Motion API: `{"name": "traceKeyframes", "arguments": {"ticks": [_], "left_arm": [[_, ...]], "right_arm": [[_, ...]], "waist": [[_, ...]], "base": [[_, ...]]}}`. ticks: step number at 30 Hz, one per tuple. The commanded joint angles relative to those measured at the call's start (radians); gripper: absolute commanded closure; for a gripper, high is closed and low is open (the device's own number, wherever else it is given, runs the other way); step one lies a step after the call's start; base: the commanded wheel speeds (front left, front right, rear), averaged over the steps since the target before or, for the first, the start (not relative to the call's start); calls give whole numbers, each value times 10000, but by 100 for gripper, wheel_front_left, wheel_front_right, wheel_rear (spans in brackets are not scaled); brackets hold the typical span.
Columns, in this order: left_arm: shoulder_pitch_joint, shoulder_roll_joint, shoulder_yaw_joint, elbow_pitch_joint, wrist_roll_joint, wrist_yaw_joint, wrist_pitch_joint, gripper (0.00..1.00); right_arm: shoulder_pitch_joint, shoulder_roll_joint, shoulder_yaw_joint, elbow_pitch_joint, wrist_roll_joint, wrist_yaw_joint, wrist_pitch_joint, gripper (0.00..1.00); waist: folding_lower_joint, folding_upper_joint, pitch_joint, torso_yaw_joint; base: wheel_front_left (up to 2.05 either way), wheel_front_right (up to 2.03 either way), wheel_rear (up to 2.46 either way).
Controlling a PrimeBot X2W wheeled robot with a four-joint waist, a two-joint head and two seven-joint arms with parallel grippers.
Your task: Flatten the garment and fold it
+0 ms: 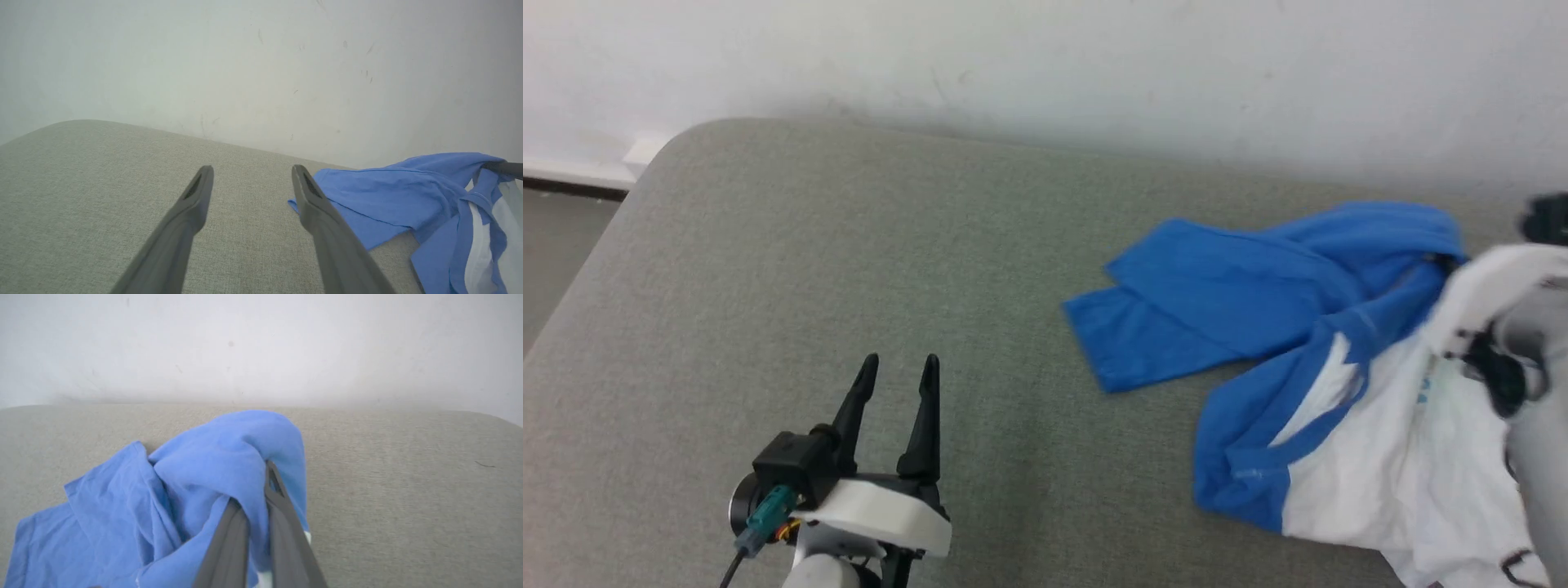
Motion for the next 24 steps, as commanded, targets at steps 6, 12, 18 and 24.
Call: {"name": "traceKeyframes", "arguments": {"ticks": [6, 12, 18, 24], "left_arm": [[366, -43, 56, -18, 149, 11, -47, 0], [445, -47, 142, -30, 207, 44, -47, 0], [419, -48, 104, 117, 293, 22, -47, 0], [436, -45, -86, 338, 401, 23, -25, 0]], "right_arm": [[1746, -147, -2080, 67, -689, -7, -586, 100], [3395, 632, -2952, -1617, -1418, -7, -1190, 0], [4796, 1595, -3378, -4356, -2339, -7, -2718, 0], [6227, 2058, -2699, -6862, -2630, -7, -3015, 0]], "waist": [[0, -1, -306, -471], [0, -1, -250, -869], [0, -1, -433, -1011], [0, -1, -676, -1132]], "base": [[0, 0, 0], [0, 0, 0], [0, 0, 0], [0, 0, 0]]}}
